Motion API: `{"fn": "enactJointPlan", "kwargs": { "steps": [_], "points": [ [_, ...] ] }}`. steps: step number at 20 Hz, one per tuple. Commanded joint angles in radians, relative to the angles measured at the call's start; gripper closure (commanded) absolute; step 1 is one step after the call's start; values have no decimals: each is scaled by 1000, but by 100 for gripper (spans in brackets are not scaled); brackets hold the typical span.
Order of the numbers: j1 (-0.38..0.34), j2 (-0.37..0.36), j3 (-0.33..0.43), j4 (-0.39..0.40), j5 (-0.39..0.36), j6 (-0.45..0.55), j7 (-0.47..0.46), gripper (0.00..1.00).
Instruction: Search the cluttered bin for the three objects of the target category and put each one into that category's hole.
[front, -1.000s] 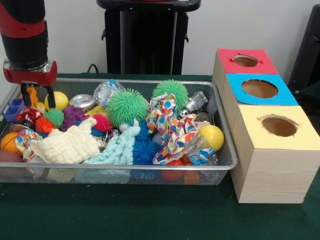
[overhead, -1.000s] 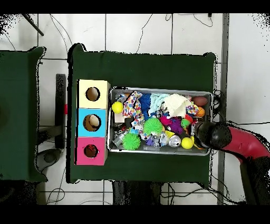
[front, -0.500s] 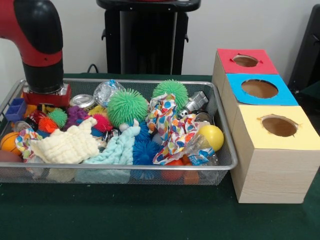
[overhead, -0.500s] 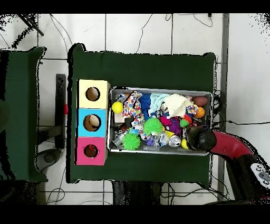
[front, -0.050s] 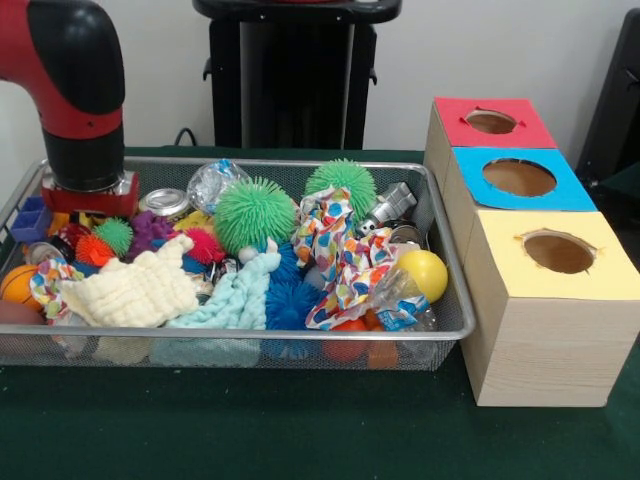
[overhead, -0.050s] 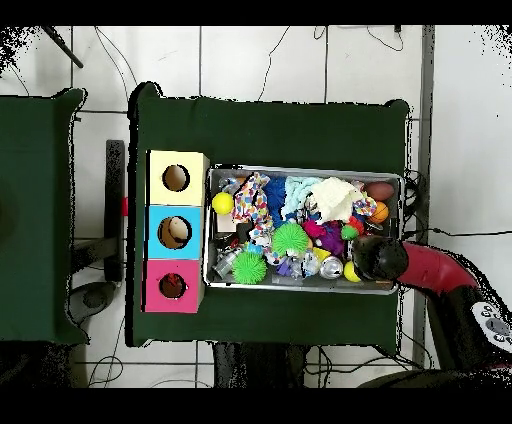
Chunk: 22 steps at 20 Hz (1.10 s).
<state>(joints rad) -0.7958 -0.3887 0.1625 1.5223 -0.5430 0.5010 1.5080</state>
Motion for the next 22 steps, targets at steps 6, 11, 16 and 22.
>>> {"fn": "enactJointPlan", "kwargs": {
  "steps": [6, 11, 16, 22],
  "points": [
    [31, 71, 219, -78, -19, -144, -34, 0],
    [70, 42, 208, -55, 24, -71, 1, 0],
    [93, 51, 237, -64, 54, -48, 0, 0],
    [112, 42, 248, -58, 68, -71, 21, 0]
  ]
}}
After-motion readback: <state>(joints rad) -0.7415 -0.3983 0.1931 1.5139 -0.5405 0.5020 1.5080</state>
